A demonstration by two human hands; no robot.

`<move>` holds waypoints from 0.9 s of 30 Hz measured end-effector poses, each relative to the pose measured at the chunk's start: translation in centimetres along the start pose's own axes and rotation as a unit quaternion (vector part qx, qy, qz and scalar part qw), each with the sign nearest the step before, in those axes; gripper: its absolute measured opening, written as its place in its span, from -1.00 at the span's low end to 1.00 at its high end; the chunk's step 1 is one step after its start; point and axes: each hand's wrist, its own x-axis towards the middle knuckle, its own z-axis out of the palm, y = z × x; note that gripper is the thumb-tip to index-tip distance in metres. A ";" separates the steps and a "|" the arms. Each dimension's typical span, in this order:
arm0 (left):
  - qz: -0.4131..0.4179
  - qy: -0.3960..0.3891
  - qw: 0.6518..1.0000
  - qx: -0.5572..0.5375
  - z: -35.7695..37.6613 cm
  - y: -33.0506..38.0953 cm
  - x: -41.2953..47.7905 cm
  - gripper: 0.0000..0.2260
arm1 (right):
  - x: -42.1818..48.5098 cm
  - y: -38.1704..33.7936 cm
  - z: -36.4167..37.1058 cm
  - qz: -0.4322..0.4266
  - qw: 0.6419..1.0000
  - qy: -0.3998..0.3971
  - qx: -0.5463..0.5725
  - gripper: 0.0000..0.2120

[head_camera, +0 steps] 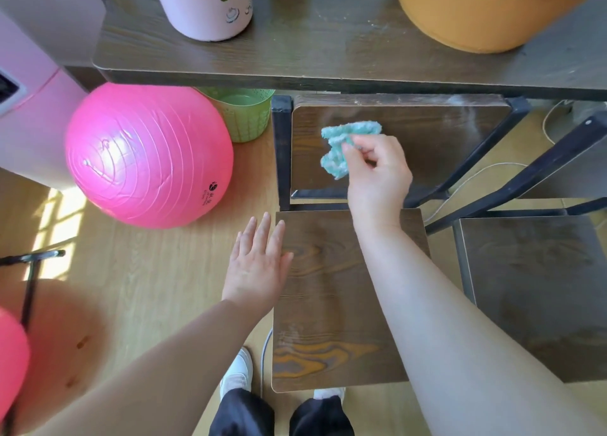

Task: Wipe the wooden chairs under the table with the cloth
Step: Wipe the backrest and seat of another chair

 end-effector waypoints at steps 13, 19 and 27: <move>0.054 0.082 0.995 -0.001 -2.3 4.5 4.3 -0.46 | 4.1 1.3 -1.2 -0.130 0.990 0.010 -0.047 -0.98; 0.044 0.062 0.997 0.006 -0.3 4.2 4.9 -0.45 | 0.6 6.3 0.0 -0.059 0.994 -0.057 -0.073 -0.98; 0.016 0.035 0.999 -0.036 1.7 4.2 5.7 -0.45 | -1.8 11.3 0.3 0.083 0.981 -0.134 -0.109 -0.98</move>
